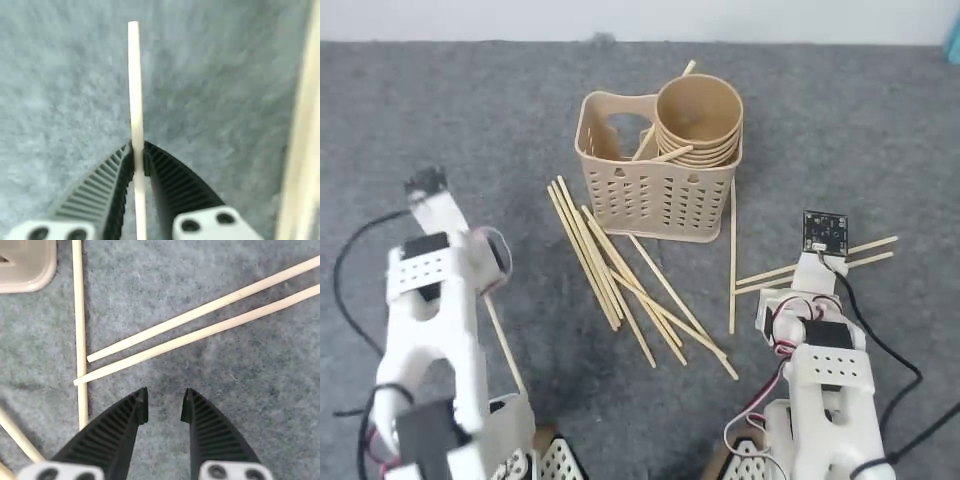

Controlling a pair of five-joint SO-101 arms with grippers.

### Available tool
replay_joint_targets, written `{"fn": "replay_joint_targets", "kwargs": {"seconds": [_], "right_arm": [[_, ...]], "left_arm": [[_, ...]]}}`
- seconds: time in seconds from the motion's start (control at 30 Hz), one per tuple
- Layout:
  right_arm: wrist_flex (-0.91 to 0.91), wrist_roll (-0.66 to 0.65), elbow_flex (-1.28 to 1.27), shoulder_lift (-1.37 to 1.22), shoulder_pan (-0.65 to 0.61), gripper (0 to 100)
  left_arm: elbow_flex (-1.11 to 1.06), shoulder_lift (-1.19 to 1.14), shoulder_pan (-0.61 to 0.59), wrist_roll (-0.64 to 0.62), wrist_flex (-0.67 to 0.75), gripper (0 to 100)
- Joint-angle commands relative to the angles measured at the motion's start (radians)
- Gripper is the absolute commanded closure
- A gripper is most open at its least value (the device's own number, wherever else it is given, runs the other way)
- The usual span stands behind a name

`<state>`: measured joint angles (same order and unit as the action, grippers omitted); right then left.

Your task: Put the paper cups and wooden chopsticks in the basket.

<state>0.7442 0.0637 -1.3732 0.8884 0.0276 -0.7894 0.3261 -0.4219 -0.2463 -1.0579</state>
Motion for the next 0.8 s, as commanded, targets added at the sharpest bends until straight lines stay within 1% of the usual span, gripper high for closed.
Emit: {"fn": "replay_joint_targets", "kwargs": {"seconds": [0.0,0.17,0.23,0.3,0.47,0.7,0.77], "right_arm": [[-0.019,-0.012,0.011,0.007,-0.010,88.0],[-0.019,-0.012,0.011,0.008,-0.010,88.0],[-0.019,-0.012,0.011,0.008,-0.010,88.0],[-0.019,-0.012,0.011,0.008,-0.010,88.0],[-0.019,-0.012,0.011,0.010,-0.010,88.0],[-0.019,-0.014,0.014,0.007,-0.008,88.0],[-0.021,-0.017,0.017,0.005,-0.007,88.0]], "left_arm": [[0.133,0.161,0.012,-0.031,-0.029,99],[0.231,0.307,0.064,-0.066,-0.025,99],[0.266,0.354,0.092,-0.089,0.017,99],[0.288,0.394,0.124,-0.124,0.091,99],[0.291,0.465,0.203,-0.155,0.388,99],[0.291,0.463,0.304,-0.152,0.816,99],[0.289,0.450,0.347,-0.149,0.910,99]]}}
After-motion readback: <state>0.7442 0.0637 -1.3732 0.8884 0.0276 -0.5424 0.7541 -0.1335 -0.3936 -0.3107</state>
